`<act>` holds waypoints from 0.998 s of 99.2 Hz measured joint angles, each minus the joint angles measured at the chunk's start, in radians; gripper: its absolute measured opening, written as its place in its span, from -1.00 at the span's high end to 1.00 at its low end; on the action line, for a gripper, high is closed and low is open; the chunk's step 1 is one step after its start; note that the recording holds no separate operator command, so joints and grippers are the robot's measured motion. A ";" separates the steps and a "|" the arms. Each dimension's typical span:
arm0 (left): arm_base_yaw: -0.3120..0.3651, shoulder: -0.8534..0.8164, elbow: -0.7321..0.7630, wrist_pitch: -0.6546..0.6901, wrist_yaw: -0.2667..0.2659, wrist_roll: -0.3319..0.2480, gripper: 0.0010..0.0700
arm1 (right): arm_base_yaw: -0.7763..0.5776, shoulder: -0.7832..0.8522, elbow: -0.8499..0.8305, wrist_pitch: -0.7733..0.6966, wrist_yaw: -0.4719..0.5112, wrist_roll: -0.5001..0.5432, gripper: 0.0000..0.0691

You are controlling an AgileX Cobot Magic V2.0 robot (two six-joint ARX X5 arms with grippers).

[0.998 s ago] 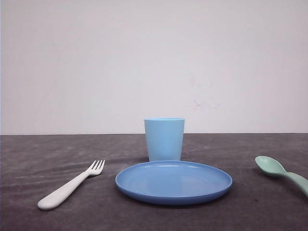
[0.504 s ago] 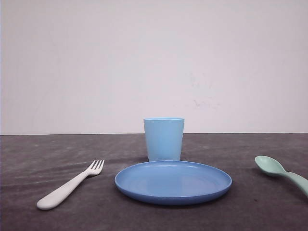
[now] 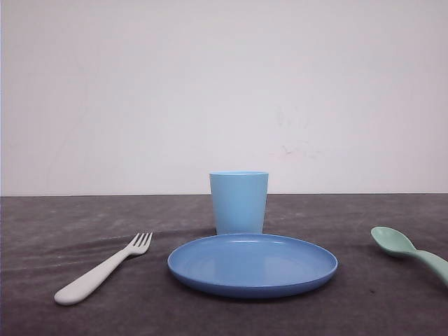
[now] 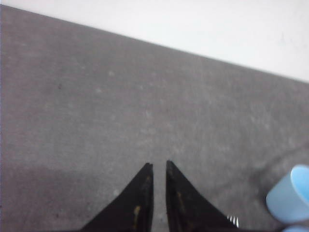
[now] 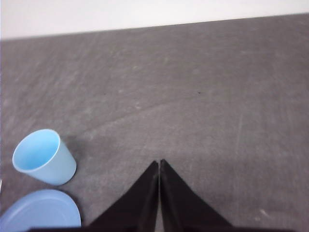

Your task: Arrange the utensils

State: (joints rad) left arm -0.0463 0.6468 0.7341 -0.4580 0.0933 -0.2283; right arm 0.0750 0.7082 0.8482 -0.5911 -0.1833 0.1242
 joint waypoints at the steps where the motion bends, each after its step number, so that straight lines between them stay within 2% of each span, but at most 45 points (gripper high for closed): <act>1: -0.003 0.003 0.000 -0.003 0.000 0.003 0.96 | 0.003 0.001 0.000 0.000 0.000 -0.003 0.99; 12: -0.035 0.029 0.000 -0.014 0.010 0.029 0.91 | 0.032 0.004 0.000 -0.001 0.000 -0.024 0.93; 20: -0.064 0.041 0.000 -0.016 0.010 0.034 0.74 | 0.048 0.004 0.000 -0.001 0.000 -0.031 0.61; 26: -0.093 0.054 0.000 -0.023 0.010 0.034 0.52 | 0.056 0.005 0.000 -0.001 0.000 -0.031 0.32; 35: -0.138 0.089 0.000 -0.037 0.011 0.025 0.24 | 0.058 0.006 0.000 -0.001 0.000 -0.031 0.13; 41: -0.169 0.119 0.000 -0.047 0.011 0.014 0.16 | 0.058 0.008 0.000 -0.001 0.000 -0.031 0.10; 67: -0.344 0.276 0.000 -0.053 0.005 -0.090 0.10 | 0.058 0.024 0.000 -0.007 0.000 -0.031 0.07; 99: -0.557 0.491 0.000 -0.038 -0.122 -0.191 0.10 | 0.058 0.032 0.000 -0.019 0.000 -0.031 0.07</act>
State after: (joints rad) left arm -0.6037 1.1374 0.7341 -0.4961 -0.0288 -0.4194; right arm 0.1326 0.7403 0.8482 -0.6106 -0.1833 0.0937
